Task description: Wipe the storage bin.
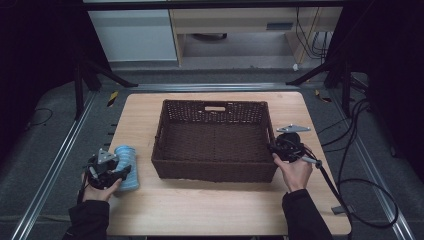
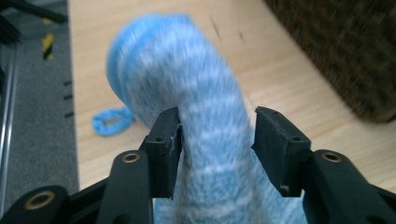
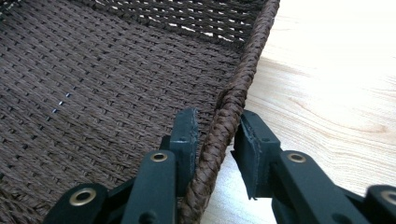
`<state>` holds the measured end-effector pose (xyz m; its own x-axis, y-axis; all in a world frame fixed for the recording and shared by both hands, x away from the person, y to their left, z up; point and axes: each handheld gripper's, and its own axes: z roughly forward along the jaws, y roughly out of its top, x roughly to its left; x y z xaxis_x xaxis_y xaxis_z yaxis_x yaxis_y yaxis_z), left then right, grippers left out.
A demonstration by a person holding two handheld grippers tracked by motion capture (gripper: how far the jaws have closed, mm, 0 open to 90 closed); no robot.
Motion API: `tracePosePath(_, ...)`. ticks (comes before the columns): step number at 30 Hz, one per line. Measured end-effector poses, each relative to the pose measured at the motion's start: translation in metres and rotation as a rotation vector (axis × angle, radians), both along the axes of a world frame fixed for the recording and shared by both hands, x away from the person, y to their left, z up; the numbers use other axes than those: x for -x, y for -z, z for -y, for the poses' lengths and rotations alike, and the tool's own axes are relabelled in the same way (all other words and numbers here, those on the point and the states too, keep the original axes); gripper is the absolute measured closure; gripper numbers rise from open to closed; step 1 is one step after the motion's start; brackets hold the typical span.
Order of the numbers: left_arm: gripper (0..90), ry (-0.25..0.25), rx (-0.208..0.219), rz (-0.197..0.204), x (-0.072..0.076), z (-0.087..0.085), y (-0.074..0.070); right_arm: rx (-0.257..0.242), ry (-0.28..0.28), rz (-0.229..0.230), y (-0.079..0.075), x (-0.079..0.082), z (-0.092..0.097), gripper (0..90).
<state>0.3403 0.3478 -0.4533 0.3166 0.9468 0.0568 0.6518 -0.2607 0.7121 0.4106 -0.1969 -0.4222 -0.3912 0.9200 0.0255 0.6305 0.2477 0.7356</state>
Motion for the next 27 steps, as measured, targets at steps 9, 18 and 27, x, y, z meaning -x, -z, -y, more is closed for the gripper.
tracePosePath(9, 45.8, 0.044, 0.095, 0.074, 0.000, 0.010, -0.031, 0.009, -0.010, 0.005, -0.003, 0.000, 0.000, 66.9)
tracePosePath(18, 45.1, 0.115, 0.107, 0.114, -0.018, 0.038, -0.054, 0.020, -0.011, 0.002, -0.002, -0.003, -0.002, 72.9)
tracePosePath(27, 44.3, 0.171, 0.110, 0.104, -0.047, 0.073, -0.062, 0.008, -0.015, 0.001, -0.002, -0.005, -0.001, 73.1)
